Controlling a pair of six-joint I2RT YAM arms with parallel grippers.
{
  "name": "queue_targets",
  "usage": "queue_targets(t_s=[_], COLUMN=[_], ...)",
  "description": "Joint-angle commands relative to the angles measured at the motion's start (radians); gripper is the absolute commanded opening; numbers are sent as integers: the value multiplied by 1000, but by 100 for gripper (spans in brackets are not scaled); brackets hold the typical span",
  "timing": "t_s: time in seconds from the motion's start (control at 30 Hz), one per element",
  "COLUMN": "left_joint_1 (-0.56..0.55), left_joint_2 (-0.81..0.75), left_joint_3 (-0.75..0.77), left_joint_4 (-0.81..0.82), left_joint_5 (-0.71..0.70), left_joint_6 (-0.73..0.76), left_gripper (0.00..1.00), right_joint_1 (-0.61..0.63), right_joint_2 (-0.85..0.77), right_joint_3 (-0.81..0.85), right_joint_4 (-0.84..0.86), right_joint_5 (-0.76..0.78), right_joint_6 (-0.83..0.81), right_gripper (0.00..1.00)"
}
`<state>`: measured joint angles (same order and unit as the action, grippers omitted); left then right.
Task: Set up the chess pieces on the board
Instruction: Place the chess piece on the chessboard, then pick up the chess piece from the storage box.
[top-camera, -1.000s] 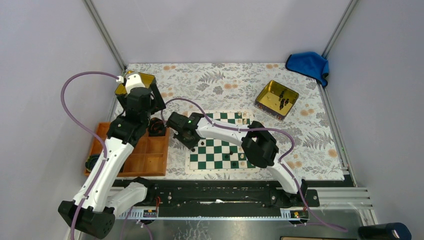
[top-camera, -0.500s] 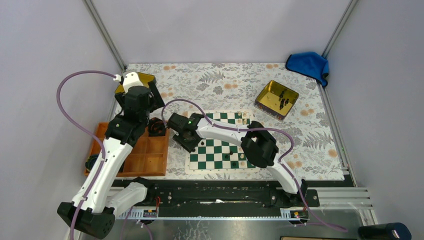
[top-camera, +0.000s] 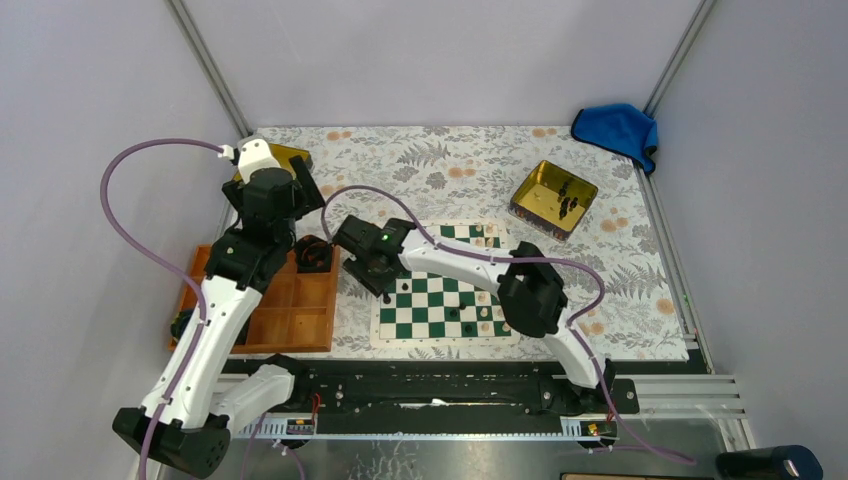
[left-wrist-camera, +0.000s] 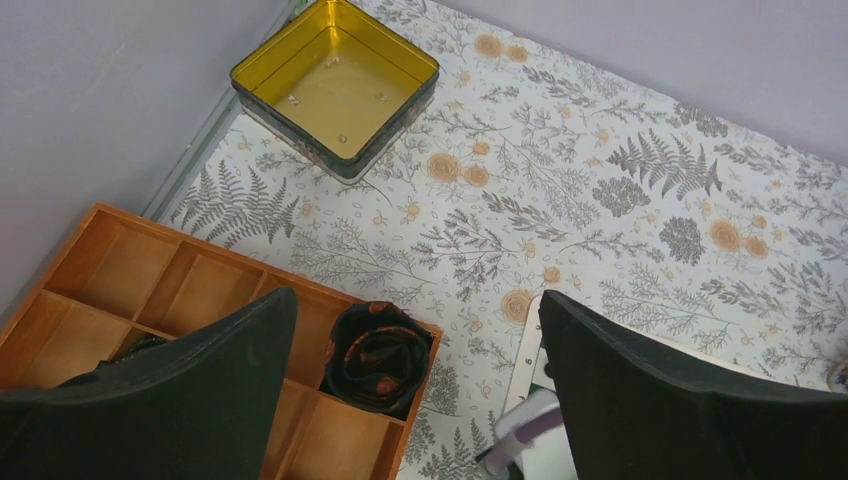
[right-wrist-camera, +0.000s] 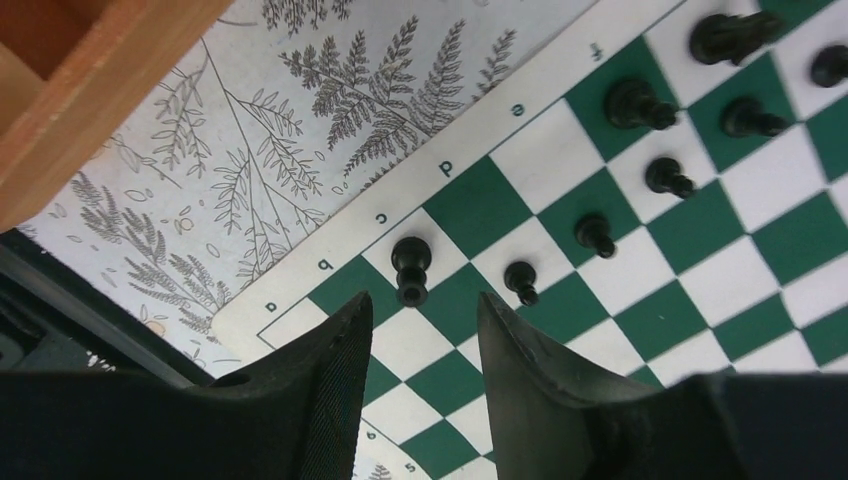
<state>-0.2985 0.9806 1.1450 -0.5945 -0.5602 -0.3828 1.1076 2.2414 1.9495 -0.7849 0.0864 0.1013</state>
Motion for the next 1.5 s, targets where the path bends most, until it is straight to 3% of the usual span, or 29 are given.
queue_targets(t_s=[0.0, 0.2, 0.3, 0.5, 0.77, 1.03, 1.47], left_joint_1=[13, 23, 23, 24, 25, 23, 19], left_joint_2=[-7, 1, 2, 14, 58, 131, 202], left_joint_3=[50, 85, 87, 93, 74, 49, 64], left_joint_4=[20, 17, 16, 3, 22, 62, 69], left_joint_5=[-64, -89, -79, -66, -29, 0, 14], left_joint_6=[9, 14, 10, 15, 22, 33, 33], left_gripper=[99, 99, 99, 99, 99, 99, 99], right_joint_1=[-6, -50, -127, -321, -657, -868, -1007], right_joint_2=[-143, -241, -290, -356, -376, -309, -140], right_joint_3=[69, 72, 64, 26, -84, -156, -125], right_joint_4=[-15, 22, 44, 80, 127, 210, 256], right_joint_5=[90, 255, 313, 431, 393, 395, 348], right_joint_6=[0, 34, 63, 104, 215, 250, 294], right_gripper=[50, 58, 60, 75, 75, 73, 68])
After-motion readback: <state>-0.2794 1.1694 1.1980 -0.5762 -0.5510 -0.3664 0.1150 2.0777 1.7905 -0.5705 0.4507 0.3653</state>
